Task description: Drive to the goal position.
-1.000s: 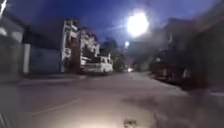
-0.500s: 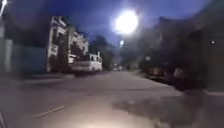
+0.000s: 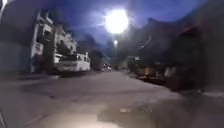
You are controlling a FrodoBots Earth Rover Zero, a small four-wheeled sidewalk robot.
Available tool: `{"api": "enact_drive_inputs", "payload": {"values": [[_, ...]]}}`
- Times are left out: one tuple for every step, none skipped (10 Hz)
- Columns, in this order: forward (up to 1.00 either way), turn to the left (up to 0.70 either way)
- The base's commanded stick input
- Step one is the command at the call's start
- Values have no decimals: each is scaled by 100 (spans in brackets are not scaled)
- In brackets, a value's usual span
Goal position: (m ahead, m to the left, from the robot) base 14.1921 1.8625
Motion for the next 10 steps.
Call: {"api": "enact_drive_inputs", "payload": {"values": [[70,0],[70,0],[70,0],[70,0],[70,0],[70,0],[70,0],[70,0],[70,0],[70,0]]}}
